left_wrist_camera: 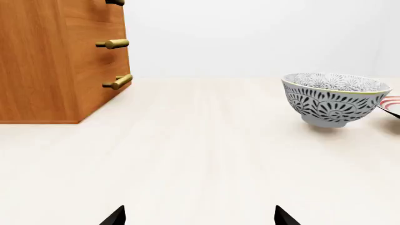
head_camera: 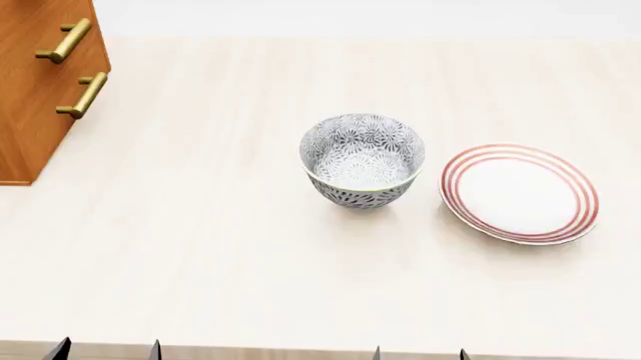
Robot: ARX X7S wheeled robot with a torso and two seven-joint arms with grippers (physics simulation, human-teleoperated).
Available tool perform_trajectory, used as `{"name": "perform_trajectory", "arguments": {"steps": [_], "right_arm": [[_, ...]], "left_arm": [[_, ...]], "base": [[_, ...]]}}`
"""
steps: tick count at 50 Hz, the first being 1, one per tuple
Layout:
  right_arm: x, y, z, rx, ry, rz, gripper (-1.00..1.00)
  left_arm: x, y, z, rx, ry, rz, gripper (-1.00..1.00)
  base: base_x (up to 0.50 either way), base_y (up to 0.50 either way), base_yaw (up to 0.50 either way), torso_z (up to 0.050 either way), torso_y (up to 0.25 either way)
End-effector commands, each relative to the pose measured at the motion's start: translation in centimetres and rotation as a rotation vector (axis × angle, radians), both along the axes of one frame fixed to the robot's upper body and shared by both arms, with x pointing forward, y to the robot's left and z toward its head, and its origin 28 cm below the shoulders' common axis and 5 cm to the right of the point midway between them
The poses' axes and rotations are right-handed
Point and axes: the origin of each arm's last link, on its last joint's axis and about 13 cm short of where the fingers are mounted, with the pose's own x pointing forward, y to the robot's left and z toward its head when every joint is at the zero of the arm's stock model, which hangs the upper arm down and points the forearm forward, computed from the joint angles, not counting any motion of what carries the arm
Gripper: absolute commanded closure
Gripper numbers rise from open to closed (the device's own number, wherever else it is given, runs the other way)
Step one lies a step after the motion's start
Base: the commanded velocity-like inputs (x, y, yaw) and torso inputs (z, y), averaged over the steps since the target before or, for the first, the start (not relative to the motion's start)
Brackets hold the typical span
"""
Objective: Put the bowl on top of the cabinet.
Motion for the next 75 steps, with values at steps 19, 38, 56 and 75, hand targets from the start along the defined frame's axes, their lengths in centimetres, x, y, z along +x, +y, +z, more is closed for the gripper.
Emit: {"name": "perform_trajectory", "arguments": {"steps": [19, 38, 56, 75], "right_arm": [[0.0, 0.0, 0.4, 0.034, 0.006, -0.041, -1.00], [0.1, 0.1, 0.3, 0.023, -0.002, -0.052, -1.00], [0.3, 0.2, 0.3, 0.048, 0.034, -0.058, -1.00], [-2.0, 0.3, 1.6, 0.061, -0.034, -0.072, -1.00]], "left_arm": [[0.1, 0.0, 0.0, 0.004, 0.003, 0.009, -1.00], [0.1, 0.0, 0.0, 0.007, 0.006, 0.009, -1.00], [0.3, -0.1, -0.1, 0.034, 0.031, 0.024, -1.00], [-1.7, -0.3, 1.8, 0.145, -0.121, 0.153, -1.00]], "base": [[0.00, 0.00, 0.00, 0.000, 0.000], [0.00, 0.47, 0.00, 0.000, 0.000], [0.00, 0.31, 0.00, 0.000, 0.000], [0.00, 0.00, 0.00, 0.000, 0.000]]}}
